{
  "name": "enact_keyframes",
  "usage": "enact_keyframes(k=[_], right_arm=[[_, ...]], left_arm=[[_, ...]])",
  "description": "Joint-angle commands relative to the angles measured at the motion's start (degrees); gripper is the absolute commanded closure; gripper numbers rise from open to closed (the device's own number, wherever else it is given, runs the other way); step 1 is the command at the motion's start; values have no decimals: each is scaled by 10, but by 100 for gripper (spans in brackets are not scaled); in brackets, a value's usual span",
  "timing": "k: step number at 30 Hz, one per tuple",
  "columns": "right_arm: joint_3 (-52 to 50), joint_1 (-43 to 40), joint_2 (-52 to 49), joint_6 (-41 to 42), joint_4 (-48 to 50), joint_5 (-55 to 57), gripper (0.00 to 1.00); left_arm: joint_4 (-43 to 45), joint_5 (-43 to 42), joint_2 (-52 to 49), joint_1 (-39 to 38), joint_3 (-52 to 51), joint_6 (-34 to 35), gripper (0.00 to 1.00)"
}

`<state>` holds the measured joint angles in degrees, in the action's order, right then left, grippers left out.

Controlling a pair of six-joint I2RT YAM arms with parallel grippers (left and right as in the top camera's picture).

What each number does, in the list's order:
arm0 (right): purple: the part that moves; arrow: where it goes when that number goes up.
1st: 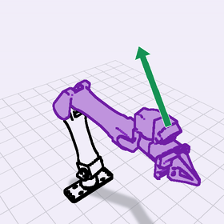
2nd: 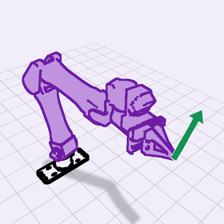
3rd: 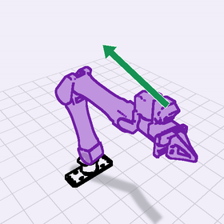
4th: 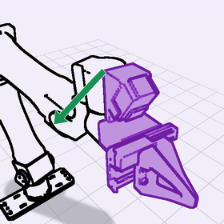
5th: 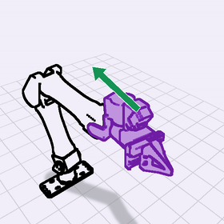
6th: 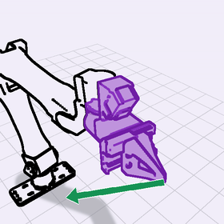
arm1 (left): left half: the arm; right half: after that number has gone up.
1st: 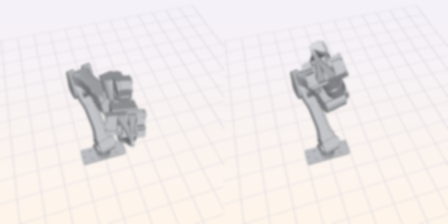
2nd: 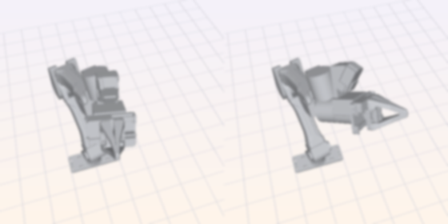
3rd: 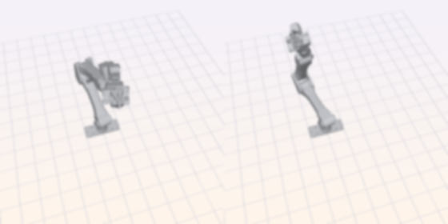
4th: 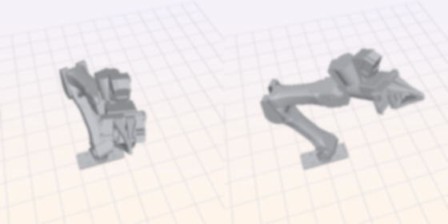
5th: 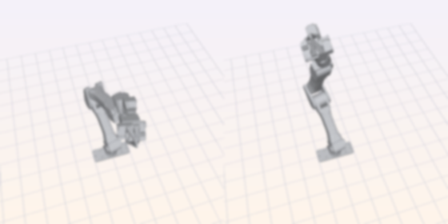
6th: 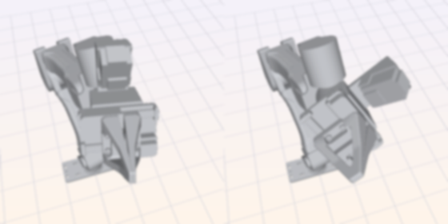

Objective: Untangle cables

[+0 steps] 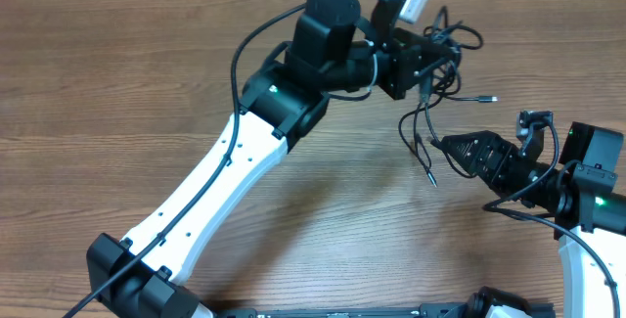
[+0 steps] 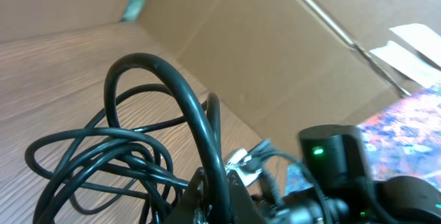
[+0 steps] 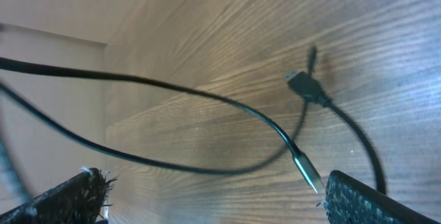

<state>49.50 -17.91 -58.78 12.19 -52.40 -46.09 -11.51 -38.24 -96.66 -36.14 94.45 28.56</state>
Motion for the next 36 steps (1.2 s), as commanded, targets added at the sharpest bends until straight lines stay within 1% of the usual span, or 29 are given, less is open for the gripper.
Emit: enact_keyframes(k=[1,3,8,13,18,24,28,30,31,36], right_arm=[[0,3,2,-2,25,-21,0],[0,3,2,-2,48,-46,0],[0,3,2,-2,128,-128,0],[0,3,2,-2,215,-205,0],[0,3,2,-2,295,-249,2],[0,8,2,-2,367,-278,2],[0,39,2,-2,409,-278,2],[0,58,2,-2,428,-278,8],[0,77,2,-2,448,-278,20],[0,89,2,-2,485,-277,46]], left_arm=[[-18,3,-1,22,5,-3,96],[-24,-14,-1,30,5,-9,96],[-23,-113,-1,46,5,-123,96],[-16,-184,-1,54,5,-183,96],[-13,-273,-1,54,5,-265,96],[45,-352,-1,54,5,-273,96],[85,-405,-1,54,5,-273,96],[85,-409,-1,54,5,-273,96],[85,-409,-1,54,5,-273,96],[85,-412,-1,71,5,-273,96]])
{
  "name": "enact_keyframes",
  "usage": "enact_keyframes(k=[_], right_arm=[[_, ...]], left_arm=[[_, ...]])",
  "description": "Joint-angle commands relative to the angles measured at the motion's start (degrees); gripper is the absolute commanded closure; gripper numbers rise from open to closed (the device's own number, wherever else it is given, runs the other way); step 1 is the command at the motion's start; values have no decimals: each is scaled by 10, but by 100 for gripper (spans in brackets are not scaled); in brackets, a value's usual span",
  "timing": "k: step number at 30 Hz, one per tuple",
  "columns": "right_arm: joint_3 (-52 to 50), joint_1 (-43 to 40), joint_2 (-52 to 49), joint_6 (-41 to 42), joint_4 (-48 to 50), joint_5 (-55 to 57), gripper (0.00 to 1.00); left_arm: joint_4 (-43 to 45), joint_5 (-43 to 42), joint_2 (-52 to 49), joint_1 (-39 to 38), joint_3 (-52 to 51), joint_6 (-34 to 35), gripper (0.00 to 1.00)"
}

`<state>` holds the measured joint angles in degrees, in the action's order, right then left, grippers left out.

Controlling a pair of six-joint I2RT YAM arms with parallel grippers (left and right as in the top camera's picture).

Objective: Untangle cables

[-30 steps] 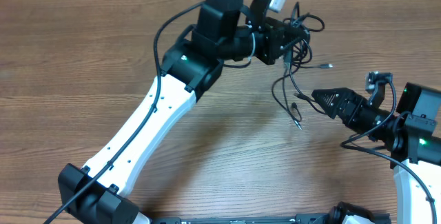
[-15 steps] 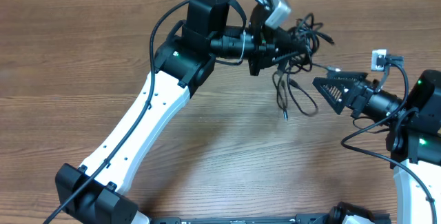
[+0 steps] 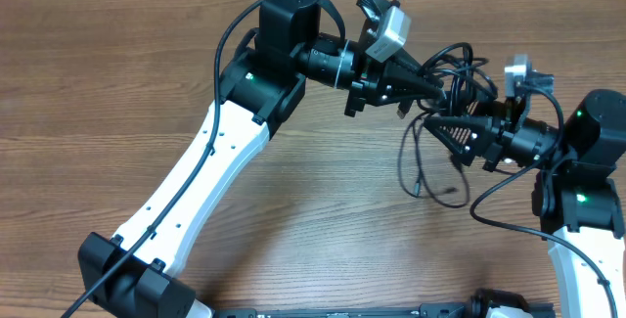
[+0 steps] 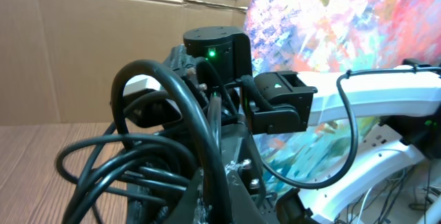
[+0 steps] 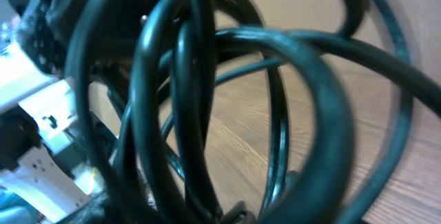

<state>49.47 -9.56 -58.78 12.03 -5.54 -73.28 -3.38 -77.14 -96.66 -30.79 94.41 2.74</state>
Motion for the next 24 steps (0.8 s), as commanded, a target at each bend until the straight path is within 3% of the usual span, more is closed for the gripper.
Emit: enact_keyframes(k=[1,2,3,5,12,15,16,17,18,24], right_arm=[[0,5,2,-1,26,-5,55],[0,5,2,0,33,-5,65],[0,5,2,0,44,-5,81],[0,5,2,0,47,-5,96],[0,5,2,5,37,-7,96],[0,5,2,17,33,-29,96],[0,5,2,17,33,-43,96],[0,5,2,17,28,-56,96],[0,5,2,17,21,-62,96],[0,5,2,12,-51,-39,96]], left_arm=[[3,-31,-1,23,6,-14,96],[3,-40,-1,28,6,-15,96],[2,-54,-1,39,6,-14,96],[2,-56,-1,50,6,-10,96],[-2,-54,-1,79,6,26,96],[-43,-53,-1,89,6,32,96],[-65,-42,-2,93,6,32,90],[-93,-24,-2,97,6,32,52],[-119,-6,-2,101,6,33,0],[-288,37,-2,132,6,22,0]])
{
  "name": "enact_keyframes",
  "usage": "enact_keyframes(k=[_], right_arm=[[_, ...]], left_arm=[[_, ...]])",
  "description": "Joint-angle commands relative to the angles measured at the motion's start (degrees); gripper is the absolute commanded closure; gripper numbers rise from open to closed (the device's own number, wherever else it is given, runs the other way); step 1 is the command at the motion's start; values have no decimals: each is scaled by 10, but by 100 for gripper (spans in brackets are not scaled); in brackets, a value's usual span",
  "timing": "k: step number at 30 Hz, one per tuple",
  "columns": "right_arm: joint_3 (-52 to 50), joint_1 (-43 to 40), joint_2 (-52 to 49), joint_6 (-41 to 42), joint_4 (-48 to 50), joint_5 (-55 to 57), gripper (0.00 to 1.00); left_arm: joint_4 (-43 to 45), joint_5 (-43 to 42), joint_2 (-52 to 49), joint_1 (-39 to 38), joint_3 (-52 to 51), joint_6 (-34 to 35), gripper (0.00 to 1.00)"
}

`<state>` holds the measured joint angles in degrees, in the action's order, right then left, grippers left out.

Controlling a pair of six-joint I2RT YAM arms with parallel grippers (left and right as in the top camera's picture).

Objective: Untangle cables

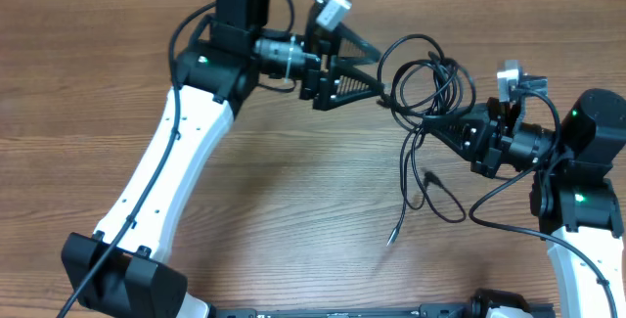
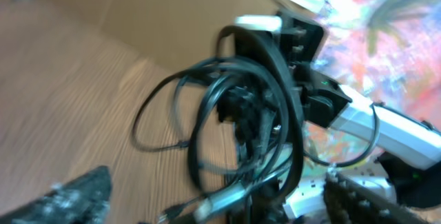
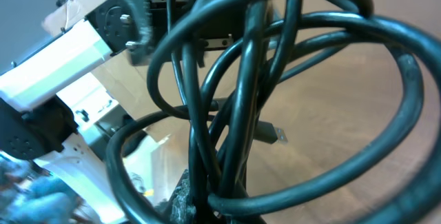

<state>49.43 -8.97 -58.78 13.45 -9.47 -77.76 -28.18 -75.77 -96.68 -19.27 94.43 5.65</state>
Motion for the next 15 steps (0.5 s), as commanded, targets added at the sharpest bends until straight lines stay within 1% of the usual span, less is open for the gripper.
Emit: enact_keyframes(k=[1,5,9,11,15], right_arm=[[0,-1,2,-2,-22,20,96],[0,-1,2,-2,-82,110,96],[0,-1,1,-6,-167,220,96],[0,-1,2,-45,-203,239,96],[0,-1,2,-121,-263,236,96]], left_arm=[[-60,23,-2,20,5,-21,0],[-132,32,-1,28,5,-87,0],[-163,59,4,27,5,-127,0],[-169,59,9,26,5,-150,0],[-169,59,13,19,5,-189,0]])
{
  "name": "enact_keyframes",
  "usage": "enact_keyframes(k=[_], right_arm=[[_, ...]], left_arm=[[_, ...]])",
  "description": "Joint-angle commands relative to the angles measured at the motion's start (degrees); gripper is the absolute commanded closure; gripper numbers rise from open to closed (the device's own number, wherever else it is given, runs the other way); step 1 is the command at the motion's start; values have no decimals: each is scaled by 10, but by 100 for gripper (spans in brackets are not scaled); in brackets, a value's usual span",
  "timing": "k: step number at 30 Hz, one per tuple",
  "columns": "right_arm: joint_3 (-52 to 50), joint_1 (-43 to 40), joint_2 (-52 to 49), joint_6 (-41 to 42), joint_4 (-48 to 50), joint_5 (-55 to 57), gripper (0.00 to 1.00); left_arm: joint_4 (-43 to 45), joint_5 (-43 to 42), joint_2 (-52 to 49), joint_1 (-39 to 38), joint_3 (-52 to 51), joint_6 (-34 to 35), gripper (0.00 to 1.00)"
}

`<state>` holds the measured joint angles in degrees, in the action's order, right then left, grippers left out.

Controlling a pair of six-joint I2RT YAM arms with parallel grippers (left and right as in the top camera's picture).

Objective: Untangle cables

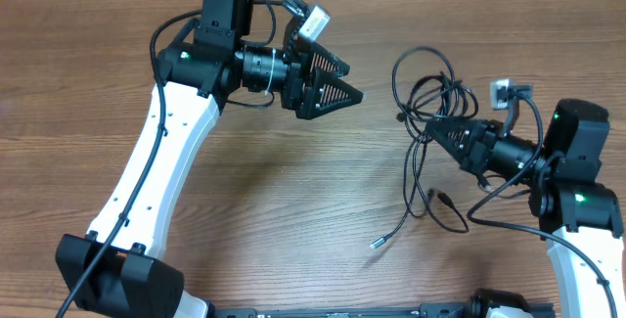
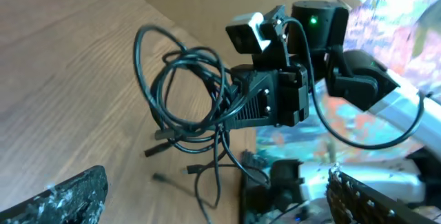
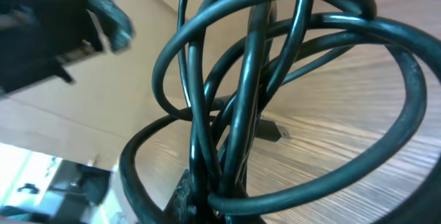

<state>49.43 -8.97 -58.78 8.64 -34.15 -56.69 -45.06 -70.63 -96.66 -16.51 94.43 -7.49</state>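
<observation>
A tangled bundle of black cables (image 1: 430,88) hangs from my right gripper (image 1: 437,128), which is shut on it above the table's right side. Its loose ends trail down to the wood, one plug (image 1: 377,243) lying to the lower left. In the right wrist view the loops (image 3: 275,65) fill the frame, pinched at the jaws (image 3: 220,200). My left gripper (image 1: 355,80) is open and holds nothing, well left of the bundle. The left wrist view shows the bundle (image 2: 182,89) ahead between its wide-spread fingers (image 2: 65,196).
The wooden table (image 1: 117,73) carries nothing else. A cardboard wall stands behind it. The left arm's white link (image 1: 156,171) crosses the left half, and the right arm's base (image 1: 582,210) sits at the right edge.
My left gripper, open beside the bundle before, now sits farther left and apart from it. The right gripper still holds the bundle, now slightly farther right, with more cable lying on the table.
First my left gripper was shut on the bundle at the back of the table, with the right gripper open by the dangling ends. Then both grippers met at the bundle. After that the left stood open and the right held the cables. Now the left is away.
</observation>
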Motion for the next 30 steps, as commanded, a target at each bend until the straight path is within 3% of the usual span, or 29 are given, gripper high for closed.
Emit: enact_keyframes(k=[1,9,15,17,18,19,20,21,24,27,30], right_arm=[[0,0,2,-101,-35,23,96],[0,0,2,-444,-198,-90,96],[0,0,2,-533,-221,-139,96],[0,0,2,-574,-221,-179,96],[0,0,2,-589,-221,-189,96],[0,0,2,-600,-220,-197,96],[0,0,2,-602,-219,-200,96],[0,0,2,-602,-217,-201,96],[0,0,2,-602,-217,-210,96],[0,0,2,-602,-213,-260,96],[0,0,2,-602,-210,-274,96]], left_arm=[[0,8,13,-11,5,-67,0],[-4,29,13,-57,5,-168,0],[-28,71,13,-76,5,-229,2],[-52,71,13,-76,5,-261,11],[-60,65,13,-76,5,-271,23],[-65,59,13,-76,5,-273,42],[-70,49,13,-77,5,-273,55],[-76,43,13,-79,5,-273,55],[-85,38,13,-94,5,-274,42],[-84,48,13,-122,5,-299,18],[-82,69,13,-141,5,-305,15]])
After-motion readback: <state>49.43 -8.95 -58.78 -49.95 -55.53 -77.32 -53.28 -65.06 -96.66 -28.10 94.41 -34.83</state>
